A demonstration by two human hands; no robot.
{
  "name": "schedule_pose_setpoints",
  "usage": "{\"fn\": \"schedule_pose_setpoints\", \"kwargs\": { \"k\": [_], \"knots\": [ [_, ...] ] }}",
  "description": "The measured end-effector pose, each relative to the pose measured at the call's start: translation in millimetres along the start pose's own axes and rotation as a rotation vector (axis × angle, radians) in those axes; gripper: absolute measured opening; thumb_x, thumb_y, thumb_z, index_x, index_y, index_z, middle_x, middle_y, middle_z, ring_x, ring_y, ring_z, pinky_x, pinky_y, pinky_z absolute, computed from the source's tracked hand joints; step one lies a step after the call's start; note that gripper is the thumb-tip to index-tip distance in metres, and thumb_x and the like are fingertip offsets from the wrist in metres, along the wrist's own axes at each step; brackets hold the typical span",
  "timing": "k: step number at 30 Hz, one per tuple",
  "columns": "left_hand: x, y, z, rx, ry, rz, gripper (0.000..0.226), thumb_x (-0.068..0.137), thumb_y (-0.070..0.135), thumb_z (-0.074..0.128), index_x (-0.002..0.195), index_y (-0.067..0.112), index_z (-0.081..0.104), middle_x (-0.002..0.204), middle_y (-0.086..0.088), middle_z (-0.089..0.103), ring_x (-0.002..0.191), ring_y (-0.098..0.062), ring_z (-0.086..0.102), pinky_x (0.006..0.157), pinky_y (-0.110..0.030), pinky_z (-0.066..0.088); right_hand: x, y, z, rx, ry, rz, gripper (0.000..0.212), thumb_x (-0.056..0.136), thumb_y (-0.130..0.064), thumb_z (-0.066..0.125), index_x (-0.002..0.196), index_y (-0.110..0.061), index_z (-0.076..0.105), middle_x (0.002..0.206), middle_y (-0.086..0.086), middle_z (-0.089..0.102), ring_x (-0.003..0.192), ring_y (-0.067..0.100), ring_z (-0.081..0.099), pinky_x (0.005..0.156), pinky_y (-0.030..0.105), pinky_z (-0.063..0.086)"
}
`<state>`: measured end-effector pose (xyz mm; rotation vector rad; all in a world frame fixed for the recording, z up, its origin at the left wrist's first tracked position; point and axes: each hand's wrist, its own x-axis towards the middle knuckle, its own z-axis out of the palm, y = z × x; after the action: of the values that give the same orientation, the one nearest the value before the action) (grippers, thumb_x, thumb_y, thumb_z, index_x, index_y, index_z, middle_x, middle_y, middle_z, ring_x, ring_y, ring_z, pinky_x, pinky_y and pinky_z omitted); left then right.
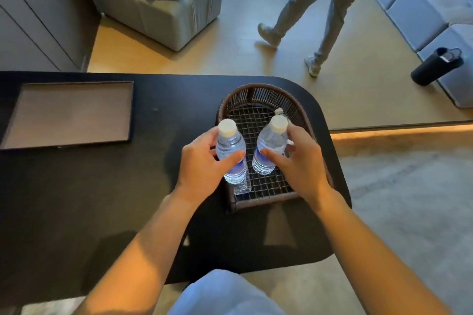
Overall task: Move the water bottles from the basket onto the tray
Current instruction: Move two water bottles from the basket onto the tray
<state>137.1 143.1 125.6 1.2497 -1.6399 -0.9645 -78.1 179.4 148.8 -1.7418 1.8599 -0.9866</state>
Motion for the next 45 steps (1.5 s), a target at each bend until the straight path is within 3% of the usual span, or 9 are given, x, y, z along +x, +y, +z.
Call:
{"fn": "schedule_pose_setpoints", "kwargs": {
  "k": [5,12,16,20,27,31,37,45],
  "knots": [
    [-40,-5,-52,0.092,0.058,-0.014,0.059,0.079,0.024,0.089,0.133,0.013,0.067,0.121,0.000,0.075,0.109,-0.014,0.072,0.090,-0.037,0.062,-26,-35,27,-0.012,-0.010,-0.037,0.062,0.085,-0.027,0.085,0.140,-0.015,0.058,0.132,0.003,0.068,0.122,0.017,0.063,0.100,0.046,0.056],
    [-91,-26,-141,0.173,0.145,-0.081,0.058,0.081,0.036,0.085,0.133,0.020,0.066,0.116,0.017,0.068,0.098,0.003,0.069,0.087,-0.020,0.057,-61,-105,88,0.104,-0.092,-0.074,0.054,0.088,-0.025,0.082,0.136,-0.015,0.060,0.129,0.004,0.069,0.117,0.014,0.063,0.101,0.042,0.056],
    [-102,-43,-193,0.229,0.188,-0.103,0.057,0.083,0.035,0.084,0.134,0.020,0.064,0.119,0.015,0.068,0.104,-0.003,0.069,0.091,-0.025,0.058,-59,-148,131,0.135,-0.175,-0.086,0.054,0.089,-0.025,0.081,0.138,-0.015,0.060,0.134,0.006,0.068,0.123,0.022,0.064,0.104,0.048,0.055],
    [-98,-64,-247,0.246,0.242,-0.146,0.057,0.082,0.032,0.085,0.134,0.020,0.064,0.125,0.004,0.073,0.110,-0.011,0.070,0.093,-0.033,0.060,-42,-187,182,0.150,-0.193,-0.064,0.059,0.087,-0.026,0.083,0.140,-0.014,0.058,0.137,0.007,0.067,0.125,0.024,0.064,0.105,0.049,0.055],
    [-43,-121,-340,0.276,0.261,-0.183,0.058,0.082,0.032,0.086,0.133,0.019,0.064,0.123,0.003,0.073,0.110,-0.012,0.070,0.093,-0.037,0.061,18,-235,277,0.148,-0.204,-0.046,0.063,0.084,-0.030,0.086,0.140,-0.020,0.058,0.135,0.003,0.067,0.121,0.021,0.065,0.102,0.049,0.057],
    [4,-158,-388,0.290,0.254,-0.165,0.062,0.080,0.038,0.085,0.135,0.021,0.063,0.124,0.005,0.072,0.111,-0.009,0.068,0.094,-0.030,0.058,62,-258,331,0.135,-0.193,0.005,0.068,0.081,-0.025,0.089,0.140,-0.015,0.058,0.135,0.007,0.067,0.121,0.026,0.065,0.100,0.052,0.057],
    [74,-209,-433,0.276,0.268,-0.142,0.059,0.081,0.032,0.087,0.133,0.023,0.063,0.122,0.012,0.067,0.111,-0.001,0.062,0.091,-0.006,0.046,127,-283,404,0.150,-0.182,0.088,0.065,0.080,-0.022,0.090,0.137,-0.016,0.058,0.134,0.005,0.067,0.122,0.023,0.064,0.103,0.050,0.055],
    [147,-271,-459,0.238,0.277,-0.163,0.054,0.081,0.029,0.086,0.129,0.020,0.065,0.119,0.004,0.072,0.110,-0.011,0.068,0.094,-0.038,0.059,191,-295,470,0.134,-0.147,0.099,0.065,0.079,-0.023,0.090,0.135,-0.017,0.058,0.132,0.004,0.067,0.121,0.021,0.063,0.103,0.047,0.055]
  ]
}}
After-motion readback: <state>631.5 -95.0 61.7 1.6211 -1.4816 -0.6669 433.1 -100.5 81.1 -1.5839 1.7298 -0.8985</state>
